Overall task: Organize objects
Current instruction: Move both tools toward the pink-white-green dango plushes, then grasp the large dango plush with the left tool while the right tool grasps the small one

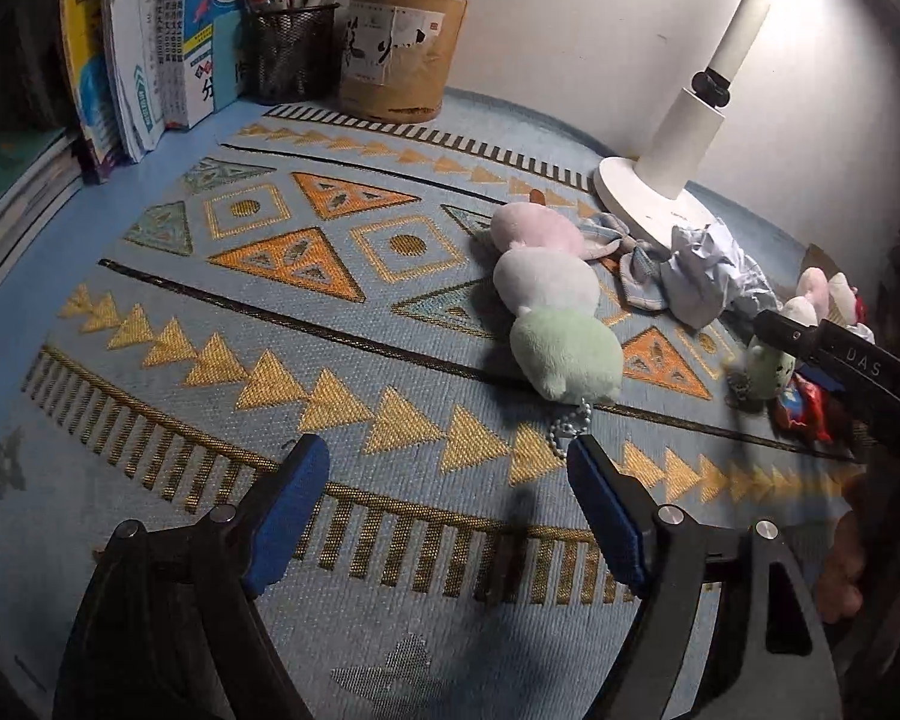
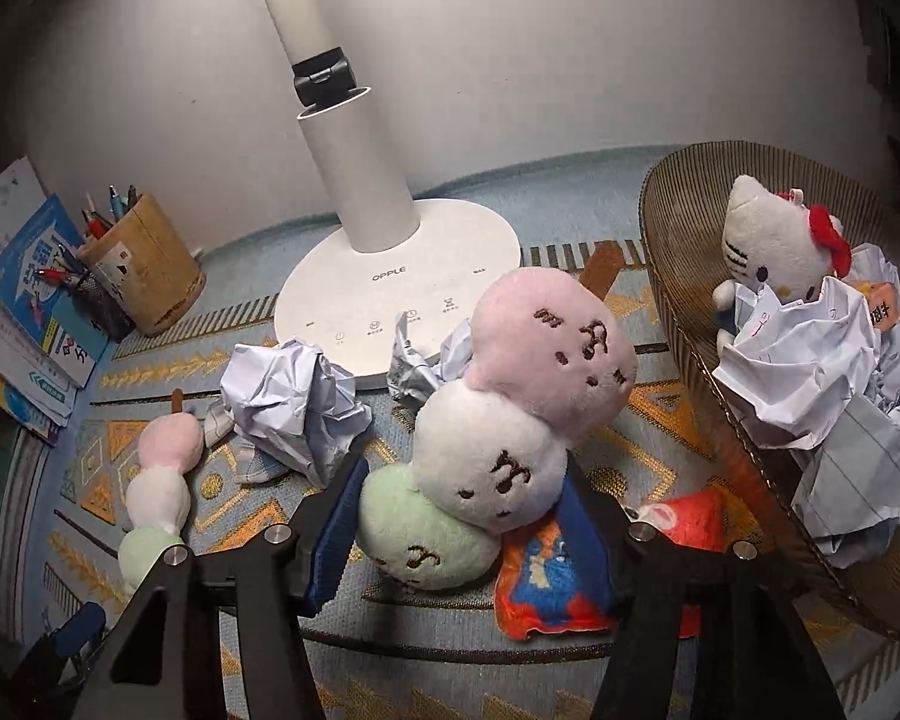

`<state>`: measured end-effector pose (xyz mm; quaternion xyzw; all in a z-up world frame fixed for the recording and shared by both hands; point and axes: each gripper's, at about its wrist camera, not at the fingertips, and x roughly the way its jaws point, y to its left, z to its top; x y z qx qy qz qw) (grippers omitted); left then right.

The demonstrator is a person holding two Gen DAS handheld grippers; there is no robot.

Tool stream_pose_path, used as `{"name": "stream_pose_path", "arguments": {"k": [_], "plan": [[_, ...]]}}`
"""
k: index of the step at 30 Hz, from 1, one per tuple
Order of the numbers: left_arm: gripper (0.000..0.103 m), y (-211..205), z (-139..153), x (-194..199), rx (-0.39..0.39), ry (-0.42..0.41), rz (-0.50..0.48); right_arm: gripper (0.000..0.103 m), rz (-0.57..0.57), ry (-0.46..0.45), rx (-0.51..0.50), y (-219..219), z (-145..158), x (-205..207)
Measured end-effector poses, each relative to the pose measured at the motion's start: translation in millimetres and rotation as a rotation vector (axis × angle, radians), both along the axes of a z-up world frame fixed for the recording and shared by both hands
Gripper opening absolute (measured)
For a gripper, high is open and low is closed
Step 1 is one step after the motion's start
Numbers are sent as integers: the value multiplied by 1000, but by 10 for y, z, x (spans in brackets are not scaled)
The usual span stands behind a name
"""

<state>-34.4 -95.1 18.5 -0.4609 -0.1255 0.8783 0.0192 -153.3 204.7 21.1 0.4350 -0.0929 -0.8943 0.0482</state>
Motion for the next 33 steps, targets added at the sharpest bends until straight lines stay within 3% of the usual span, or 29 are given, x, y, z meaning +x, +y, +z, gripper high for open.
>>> {"name": "stream_pose_path", "arguments": {"k": [3,5,9,11,12,14,15,17,19,22,26,29,32,33], "plan": [[80,-50,92,-24,95,37,2,60,135,76,-9,-45,175,290],[80,8,139,-149,112,48,-2,60,284,108,-6,-125,265,480],[80,255,102,-508,-40,48,-27,62,548,34,78,-333,199,609],[80,395,50,-626,-116,45,-44,68,532,74,180,-387,145,613],[80,448,28,-670,-143,40,-54,70,529,85,183,-365,129,592],[80,540,-6,-734,-174,36,-76,72,530,52,97,-261,118,540],[80,584,-21,-762,-184,33,-82,79,529,35,47,-204,113,532],[80,630,-53,-789,-198,32,-89,87,481,24,29,-107,88,561],[80,656,-101,-805,-206,31,-87,87,416,-1,28,-46,30,571],[80,684,-151,-809,-239,32,-72,87,341,-47,-81,9,-43,608],[79,682,-173,-785,-247,34,-72,82,171,-111,-120,-64,-173,495],[76,620,-178,-792,-215,36,-68,74,118,-74,-9,-248,-179,371],[59,594,-167,-794,-202,51,-66,67,85,-46,75,-368,-207,283],[51,600,-162,-784,-207,55,-65,60,83,-38,101,-386,-212,285]]}}
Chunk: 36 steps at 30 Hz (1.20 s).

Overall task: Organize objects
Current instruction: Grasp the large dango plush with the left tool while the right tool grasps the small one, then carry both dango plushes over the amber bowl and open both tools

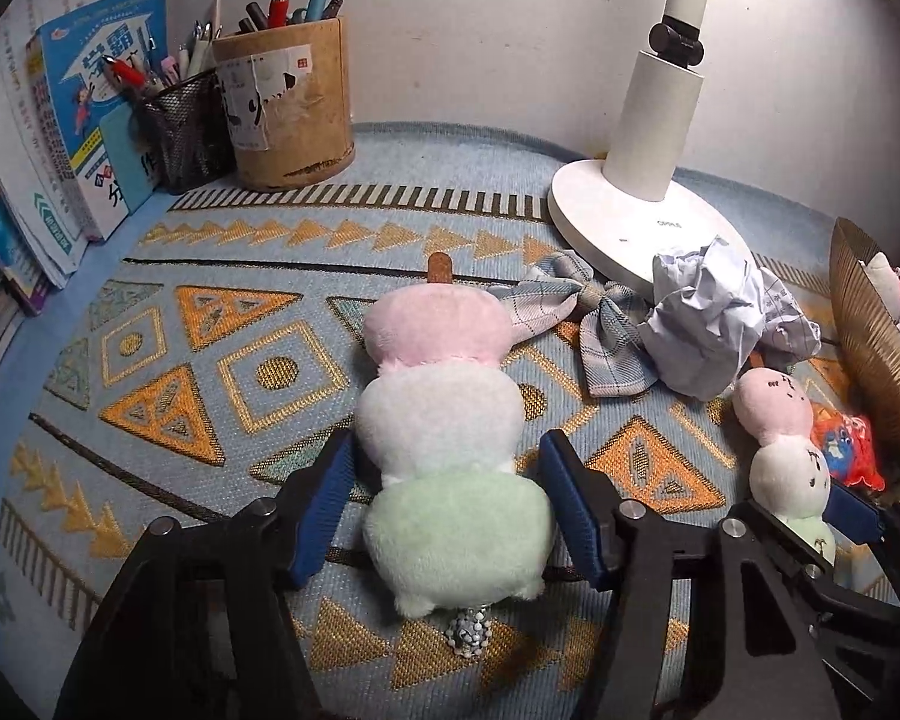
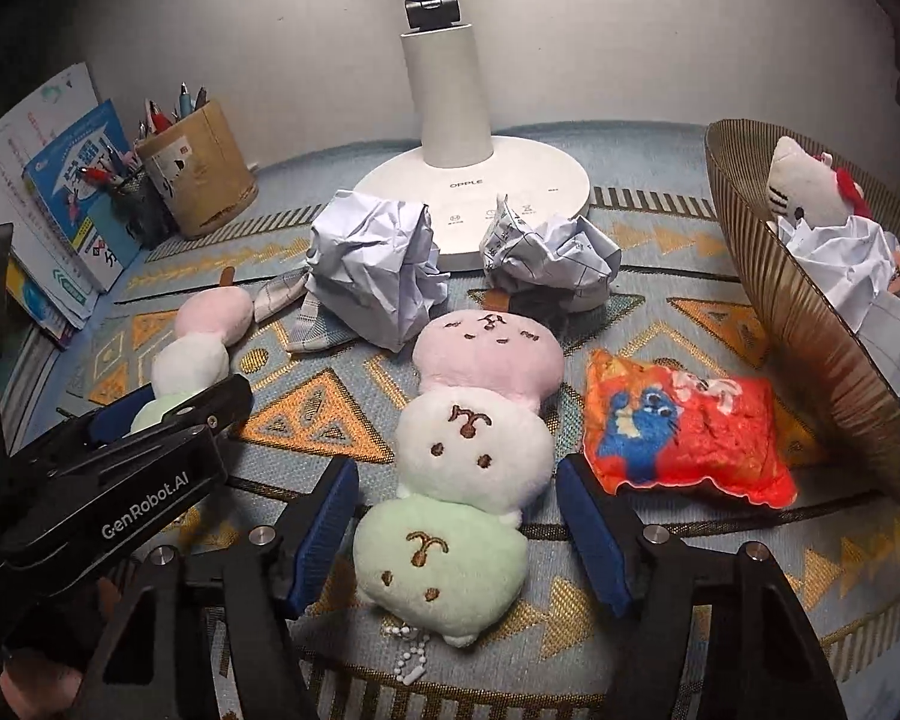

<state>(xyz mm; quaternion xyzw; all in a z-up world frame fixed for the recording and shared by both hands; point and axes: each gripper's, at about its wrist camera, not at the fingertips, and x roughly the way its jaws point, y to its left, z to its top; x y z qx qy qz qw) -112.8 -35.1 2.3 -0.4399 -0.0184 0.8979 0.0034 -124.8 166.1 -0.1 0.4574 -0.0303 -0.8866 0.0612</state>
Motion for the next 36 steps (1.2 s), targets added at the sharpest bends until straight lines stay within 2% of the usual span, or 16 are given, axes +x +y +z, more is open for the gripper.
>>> {"name": "stream_pose_path", "arguments": {"k": [3,6,11,15,18,20,24,27,31,32,33,35,36], "plan": [[46,40,21,47,-9,8,-9,51,46,20,12,-14,-2,35],[46,81,60,206,46,14,-36,50,102,34,-53,100,75,191],[46,301,234,757,55,70,-64,50,207,102,-87,350,322,615],[46,511,251,1204,122,85,-121,51,333,102,-86,707,347,1038],[46,719,171,1291,146,72,-162,52,313,128,-4,957,292,1178],[46,854,129,1309,129,71,-174,58,299,106,18,1066,236,1115],[46,1000,182,1405,61,128,-215,69,202,39,-87,1337,147,1091],[46,1031,163,1415,36,118,-212,69,123,9,-92,1395,72,1149],[46,1022,160,1415,41,116,-208,69,67,-8,-83,1346,-2,1148],[46,1030,157,1415,36,115,-208,66,58,5,-49,1302,3,1150],[46,1049,154,1415,28,114,-208,53,55,12,-14,1252,0,1146],[46,1085,149,1405,10,108,-212,44,81,24,9,1165,2,1151],[46,1106,157,1404,8,107,-214,43,88,34,27,1137,11,1162]]}}
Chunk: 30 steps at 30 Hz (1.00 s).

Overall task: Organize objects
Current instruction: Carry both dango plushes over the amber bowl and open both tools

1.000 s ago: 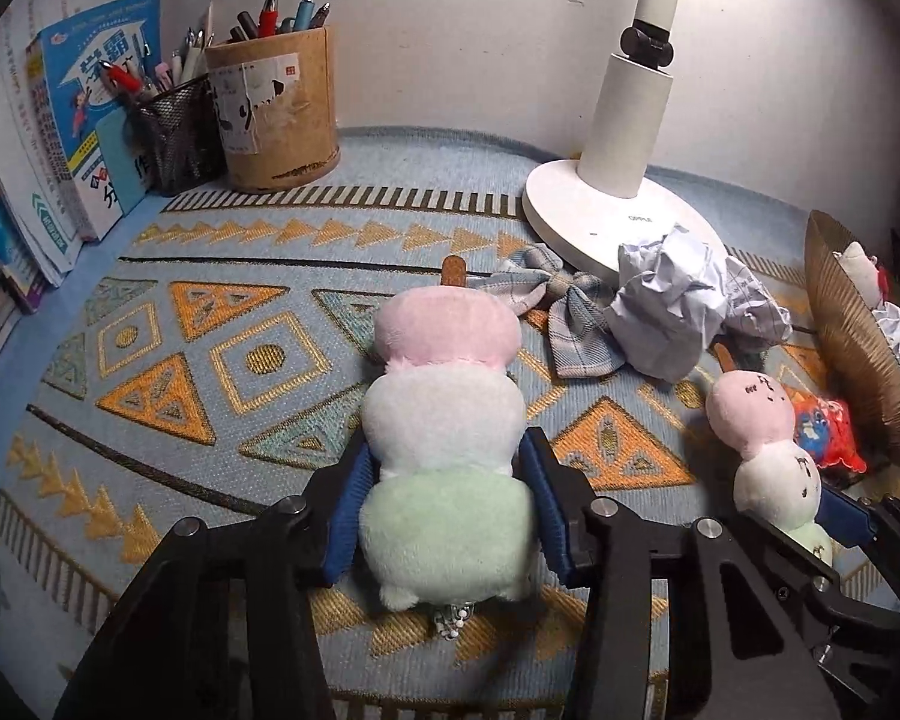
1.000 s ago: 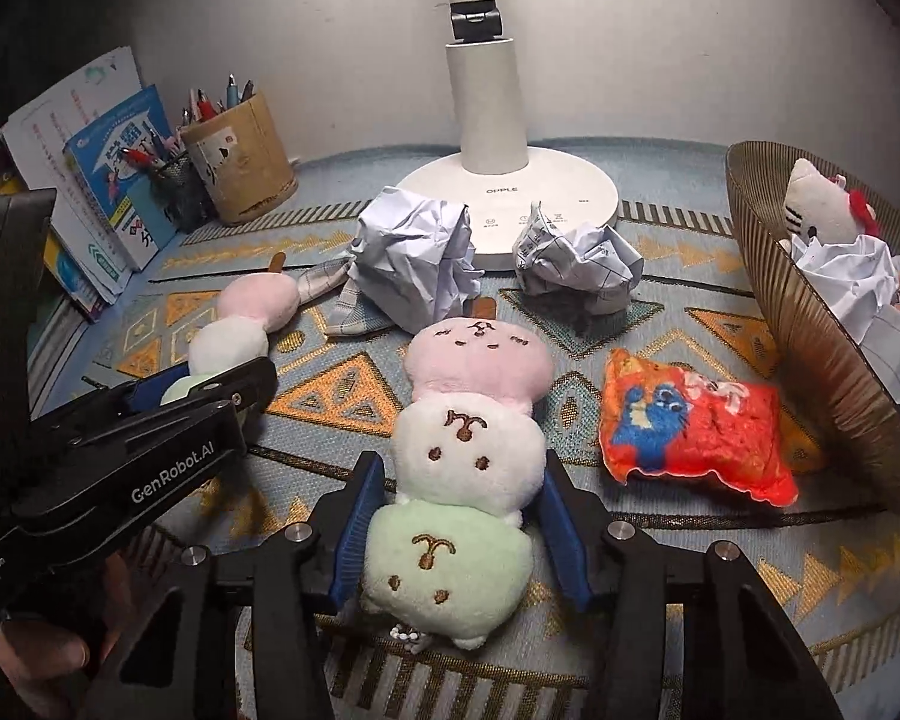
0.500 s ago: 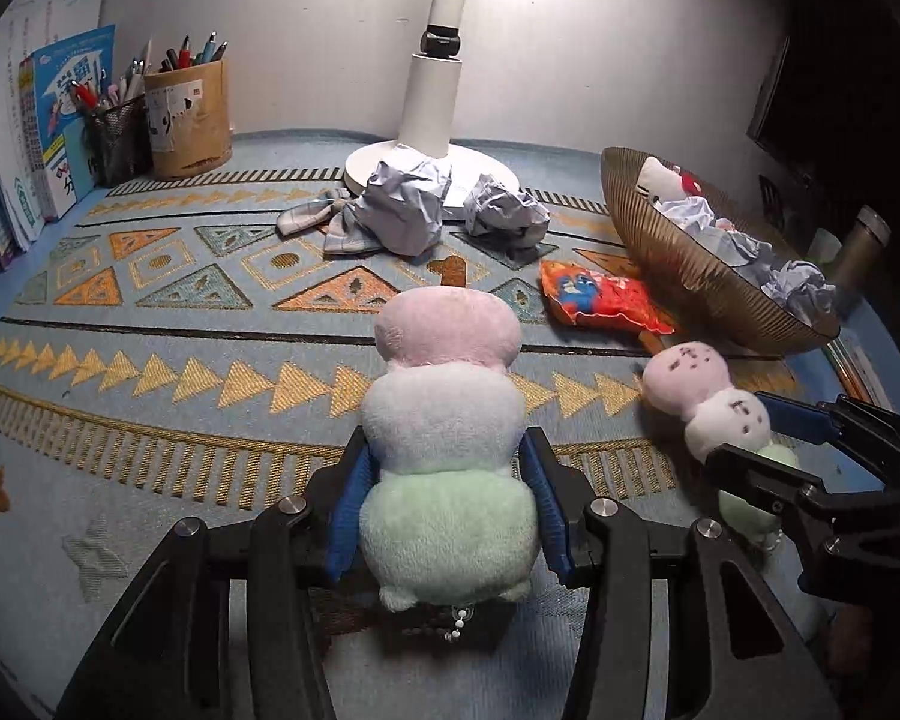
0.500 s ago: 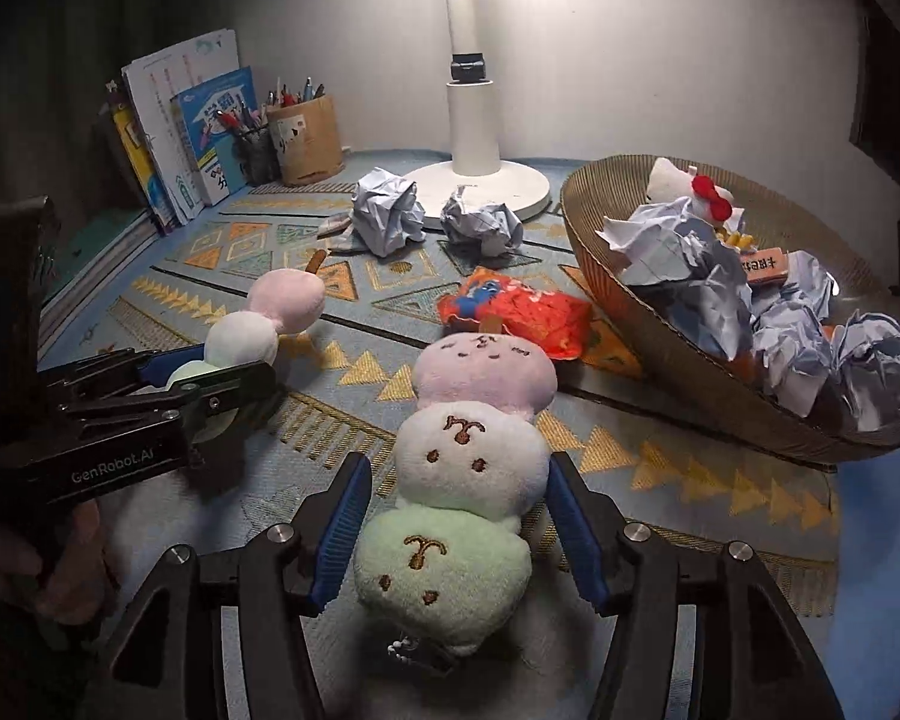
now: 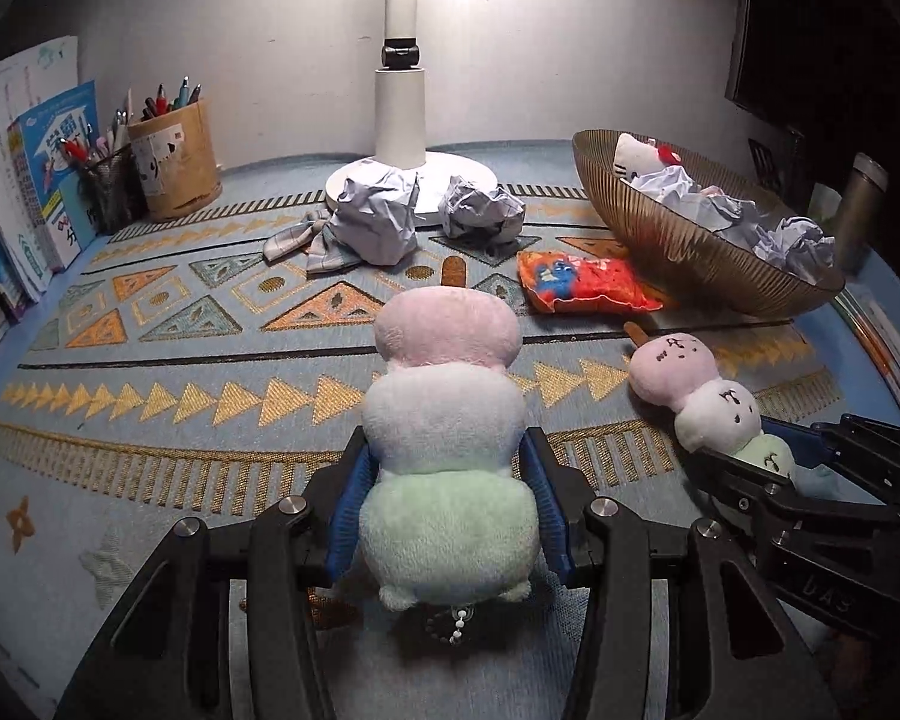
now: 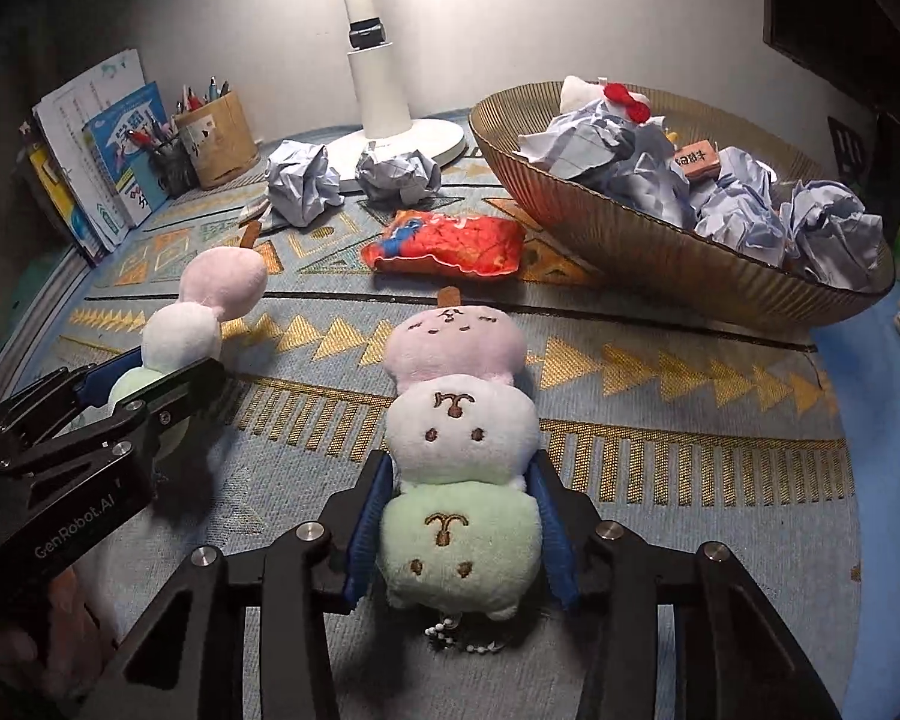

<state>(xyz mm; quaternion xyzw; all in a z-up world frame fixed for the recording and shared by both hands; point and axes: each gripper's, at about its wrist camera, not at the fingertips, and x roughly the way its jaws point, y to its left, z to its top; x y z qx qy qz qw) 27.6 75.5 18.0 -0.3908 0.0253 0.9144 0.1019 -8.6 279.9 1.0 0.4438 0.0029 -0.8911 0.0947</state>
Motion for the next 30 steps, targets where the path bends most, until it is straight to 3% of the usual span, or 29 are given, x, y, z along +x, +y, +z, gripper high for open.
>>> {"name": "stream_pose_path", "arguments": {"k": [3,6,12,15,18,20,21,22,23,30], "plan": [[46,77,187,20,37,35,-31,43,41,19,-46,38,103,61],[46,257,565,-43,72,106,-88,43,21,87,-137,297,454,118],[46,887,1119,-501,167,184,-216,43,-230,276,-188,1144,1215,-45],[46,1237,1139,-806,209,152,-269,44,-344,257,-213,1519,1290,-370],[46,1555,1061,-1004,197,137,-299,44,-402,217,-236,1735,1247,-702],[54,1712,978,-1118,202,115,-334,48,-409,201,-256,1821,1194,-875],[66,1768,925,-1161,203,103,-331,63,-394,186,-266,1835,1149,-972],[76,1799,868,-1215,201,82,-319,69,-395,163,-265,1859,1095,-1051],[80,1794,825,-1246,204,70,-308,70,-405,148,-256,1858,1043,-1089],[80,1404,806,-1032,241,66,-285,70,-399,191,-235,1848,1064,-762]]}}
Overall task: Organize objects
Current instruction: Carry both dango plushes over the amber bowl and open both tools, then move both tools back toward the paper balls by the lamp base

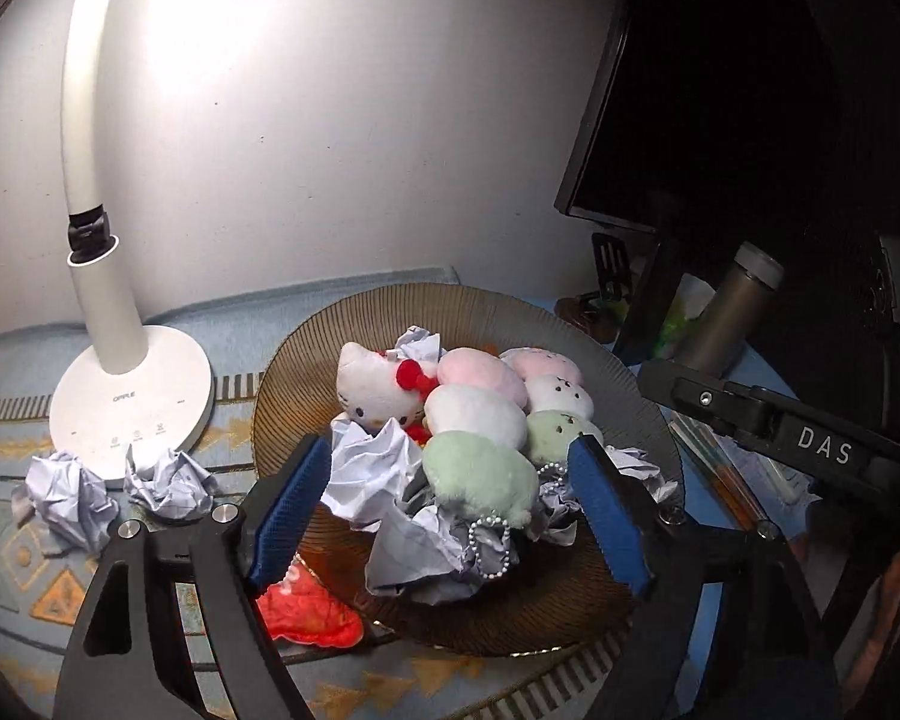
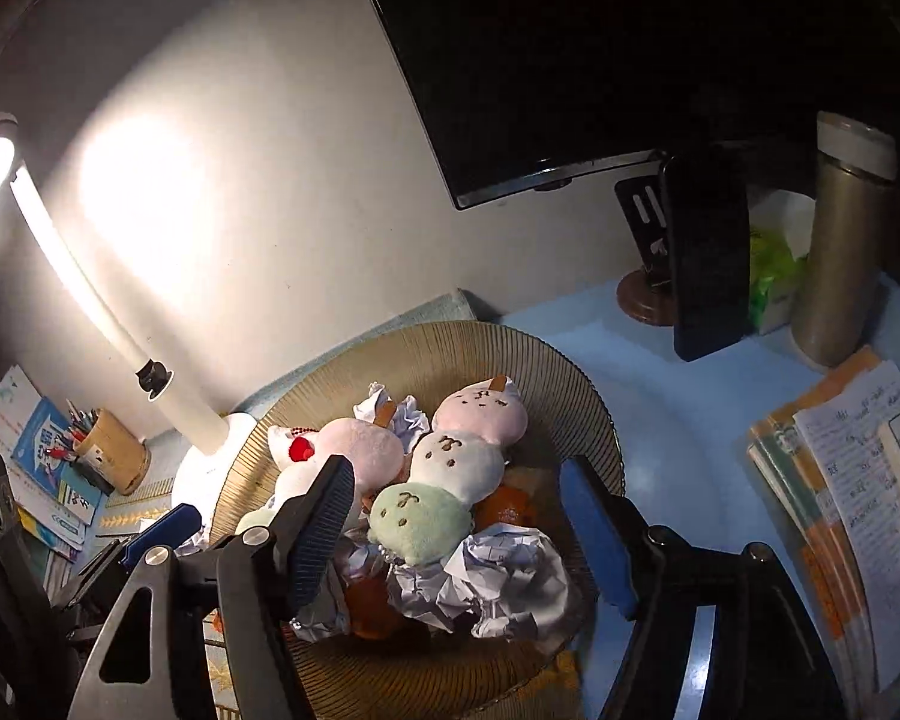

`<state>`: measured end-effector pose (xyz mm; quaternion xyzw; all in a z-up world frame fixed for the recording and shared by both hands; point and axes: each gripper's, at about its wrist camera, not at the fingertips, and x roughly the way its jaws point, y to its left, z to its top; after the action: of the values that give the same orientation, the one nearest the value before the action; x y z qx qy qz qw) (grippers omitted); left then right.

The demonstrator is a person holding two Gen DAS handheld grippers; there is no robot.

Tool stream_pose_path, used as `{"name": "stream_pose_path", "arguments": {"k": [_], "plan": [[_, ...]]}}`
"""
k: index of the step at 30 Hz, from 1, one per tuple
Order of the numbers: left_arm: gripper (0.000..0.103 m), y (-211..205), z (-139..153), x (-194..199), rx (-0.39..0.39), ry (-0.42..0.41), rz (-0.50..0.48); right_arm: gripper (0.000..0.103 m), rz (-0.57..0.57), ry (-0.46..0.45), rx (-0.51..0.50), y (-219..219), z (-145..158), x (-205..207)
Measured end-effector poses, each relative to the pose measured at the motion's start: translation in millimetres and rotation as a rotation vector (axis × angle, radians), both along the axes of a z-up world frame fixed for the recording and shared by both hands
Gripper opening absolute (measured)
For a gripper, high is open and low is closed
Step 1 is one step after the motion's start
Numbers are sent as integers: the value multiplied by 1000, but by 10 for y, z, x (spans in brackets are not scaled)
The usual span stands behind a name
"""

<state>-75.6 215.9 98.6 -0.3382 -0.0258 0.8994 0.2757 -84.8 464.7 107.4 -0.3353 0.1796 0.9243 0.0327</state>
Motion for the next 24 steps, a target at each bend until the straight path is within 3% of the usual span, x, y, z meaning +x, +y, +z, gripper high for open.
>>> {"name": "stream_pose_path", "arguments": {"k": [6,11,13,18,24], "plan": [[80,-784,301,498,86,82,108,70,108,74,13,-467,303,418],[80,-1528,450,978,70,187,274,70,262,135,5,-1138,467,754],[80,-1773,355,1074,28,195,342,70,314,117,-14,-1387,358,808],[80,-2207,-188,1020,-67,107,444,70,388,30,30,-1931,-249,765],[80,-2374,-675,863,-74,28,478,70,398,-18,101,-2200,-807,649]]}}
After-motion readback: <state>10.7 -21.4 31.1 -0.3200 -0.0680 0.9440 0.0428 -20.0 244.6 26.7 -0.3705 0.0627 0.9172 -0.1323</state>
